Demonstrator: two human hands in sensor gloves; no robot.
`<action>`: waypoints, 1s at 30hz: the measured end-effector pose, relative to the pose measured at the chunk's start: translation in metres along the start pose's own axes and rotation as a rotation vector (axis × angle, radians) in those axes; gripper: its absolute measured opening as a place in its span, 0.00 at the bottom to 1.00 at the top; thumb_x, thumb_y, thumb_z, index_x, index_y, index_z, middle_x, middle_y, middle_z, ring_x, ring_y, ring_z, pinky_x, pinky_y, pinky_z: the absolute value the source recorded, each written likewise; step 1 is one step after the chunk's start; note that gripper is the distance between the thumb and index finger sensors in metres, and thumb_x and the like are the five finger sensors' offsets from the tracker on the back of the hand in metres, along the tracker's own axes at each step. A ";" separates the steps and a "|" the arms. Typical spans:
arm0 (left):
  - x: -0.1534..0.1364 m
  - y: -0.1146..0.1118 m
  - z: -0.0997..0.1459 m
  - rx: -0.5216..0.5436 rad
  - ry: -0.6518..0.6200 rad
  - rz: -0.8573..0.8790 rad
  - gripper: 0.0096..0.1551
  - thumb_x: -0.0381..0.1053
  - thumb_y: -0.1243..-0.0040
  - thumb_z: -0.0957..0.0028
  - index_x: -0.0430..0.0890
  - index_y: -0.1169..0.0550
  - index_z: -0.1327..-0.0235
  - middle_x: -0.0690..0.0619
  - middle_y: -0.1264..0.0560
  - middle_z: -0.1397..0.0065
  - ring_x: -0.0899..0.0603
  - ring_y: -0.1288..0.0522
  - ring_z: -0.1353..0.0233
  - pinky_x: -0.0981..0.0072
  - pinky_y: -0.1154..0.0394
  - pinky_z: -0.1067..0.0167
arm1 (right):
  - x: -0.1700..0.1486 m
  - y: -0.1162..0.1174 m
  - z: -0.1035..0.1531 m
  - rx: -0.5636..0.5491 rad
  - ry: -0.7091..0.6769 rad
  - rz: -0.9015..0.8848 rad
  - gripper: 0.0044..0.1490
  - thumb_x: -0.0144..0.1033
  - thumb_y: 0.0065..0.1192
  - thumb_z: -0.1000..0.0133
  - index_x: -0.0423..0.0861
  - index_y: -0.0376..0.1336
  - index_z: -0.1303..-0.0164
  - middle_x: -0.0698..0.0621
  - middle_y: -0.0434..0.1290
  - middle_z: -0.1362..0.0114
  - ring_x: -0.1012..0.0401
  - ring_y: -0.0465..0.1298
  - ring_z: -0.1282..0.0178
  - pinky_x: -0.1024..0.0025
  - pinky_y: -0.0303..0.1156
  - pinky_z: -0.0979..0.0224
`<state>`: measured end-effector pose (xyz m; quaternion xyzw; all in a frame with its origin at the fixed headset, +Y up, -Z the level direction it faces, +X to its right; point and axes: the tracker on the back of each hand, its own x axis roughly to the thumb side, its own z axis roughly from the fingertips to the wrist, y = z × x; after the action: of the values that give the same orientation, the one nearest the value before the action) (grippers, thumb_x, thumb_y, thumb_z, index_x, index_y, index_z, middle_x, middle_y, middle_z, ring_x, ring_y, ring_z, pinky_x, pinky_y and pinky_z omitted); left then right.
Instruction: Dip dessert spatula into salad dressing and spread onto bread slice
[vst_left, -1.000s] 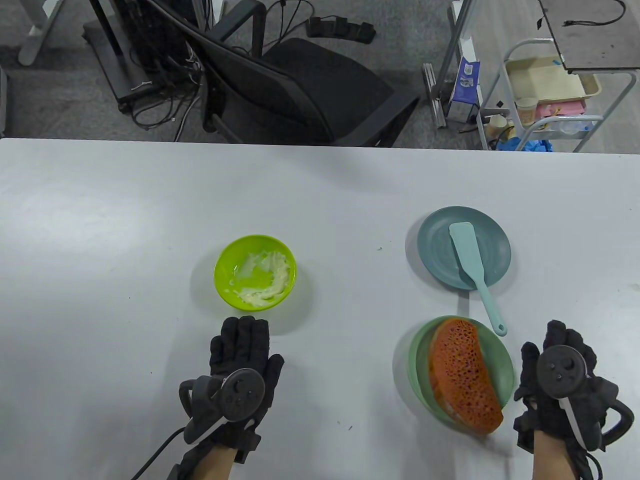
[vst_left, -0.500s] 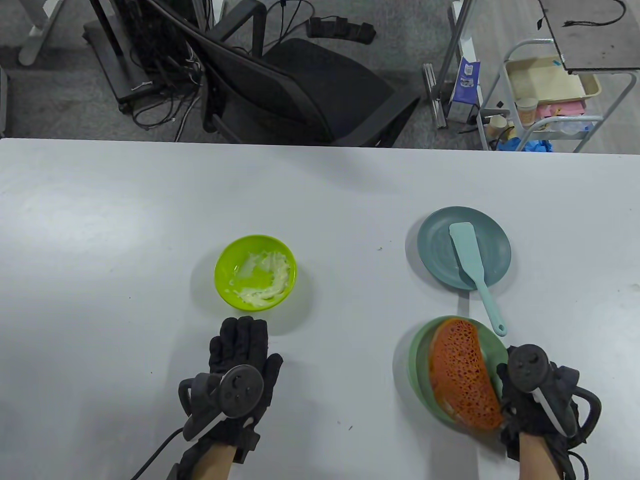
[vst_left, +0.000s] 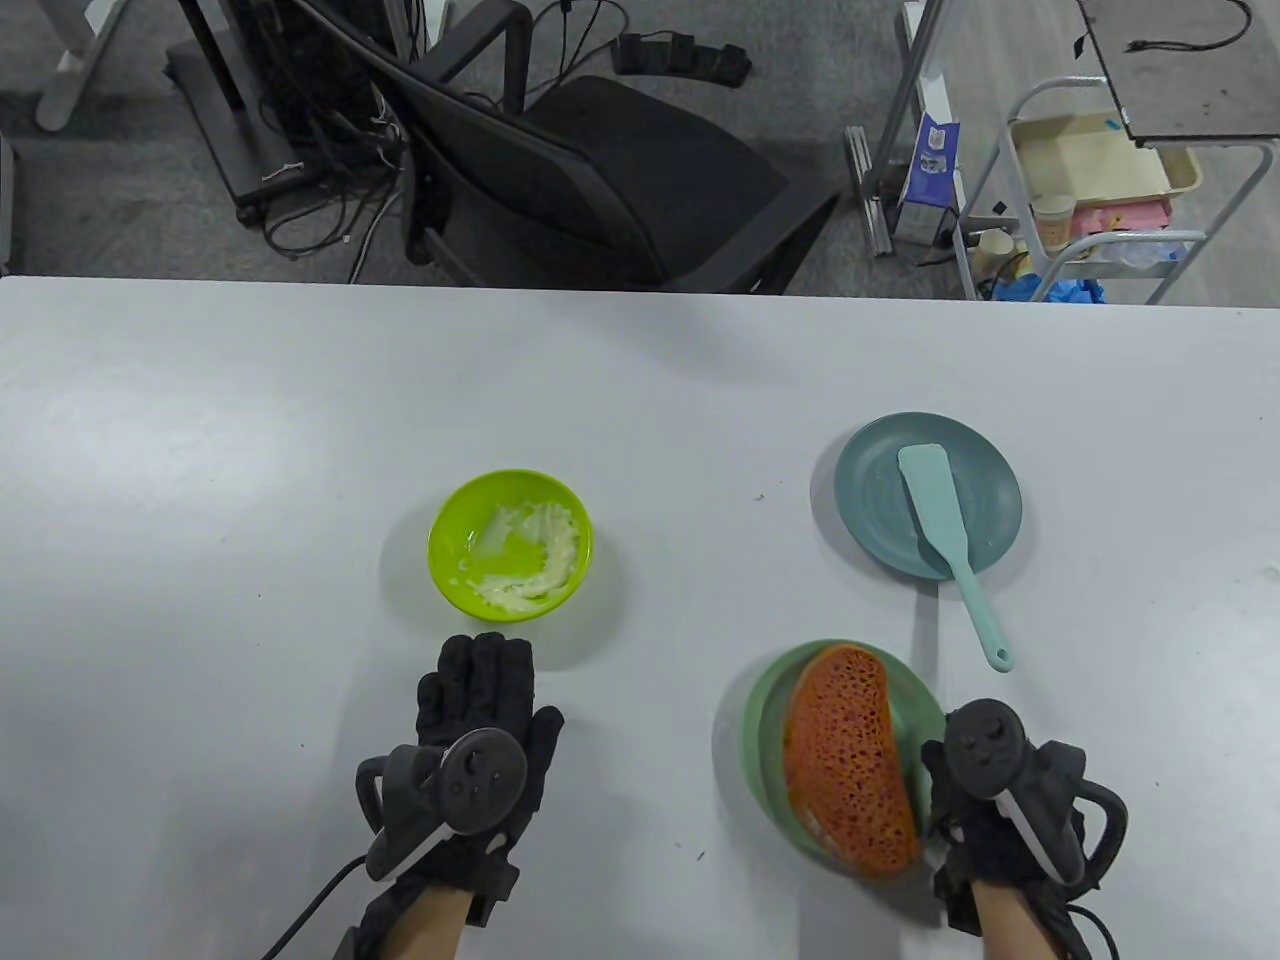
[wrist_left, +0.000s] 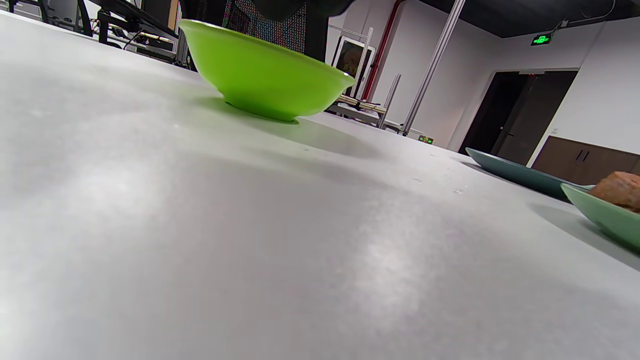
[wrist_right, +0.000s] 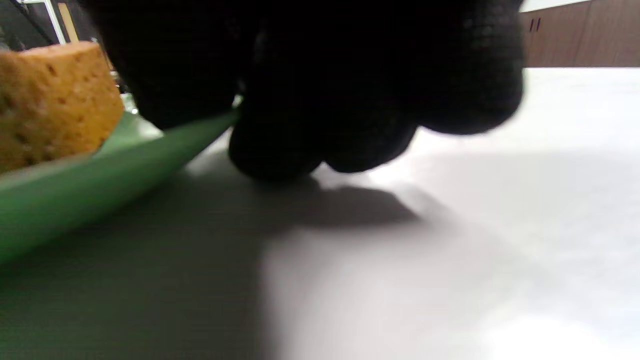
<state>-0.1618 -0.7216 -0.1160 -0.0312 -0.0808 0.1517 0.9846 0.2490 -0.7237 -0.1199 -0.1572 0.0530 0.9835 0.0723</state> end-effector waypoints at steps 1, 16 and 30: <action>-0.001 0.000 0.000 -0.003 0.002 0.008 0.41 0.61 0.62 0.39 0.41 0.47 0.17 0.39 0.50 0.15 0.29 0.57 0.17 0.35 0.55 0.27 | 0.006 0.002 0.002 0.004 -0.012 -0.013 0.30 0.45 0.72 0.52 0.42 0.73 0.43 0.48 0.85 0.53 0.52 0.83 0.54 0.56 0.81 0.47; -0.001 0.000 -0.001 -0.011 0.005 0.004 0.41 0.61 0.63 0.38 0.41 0.47 0.17 0.39 0.50 0.15 0.29 0.56 0.17 0.35 0.55 0.27 | 0.052 0.013 0.012 0.008 -0.083 -0.044 0.31 0.46 0.72 0.52 0.42 0.72 0.44 0.50 0.85 0.55 0.54 0.83 0.57 0.58 0.82 0.50; 0.000 0.002 0.000 -0.011 -0.004 0.012 0.41 0.61 0.62 0.39 0.41 0.47 0.17 0.39 0.50 0.15 0.29 0.56 0.17 0.35 0.55 0.27 | 0.051 -0.001 0.028 -0.122 -0.148 -0.030 0.37 0.53 0.70 0.53 0.47 0.69 0.36 0.48 0.82 0.43 0.50 0.81 0.45 0.54 0.80 0.40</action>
<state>-0.1627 -0.7202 -0.1160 -0.0367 -0.0833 0.1574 0.9833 0.1927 -0.7127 -0.1098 -0.0888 -0.0146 0.9927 0.0808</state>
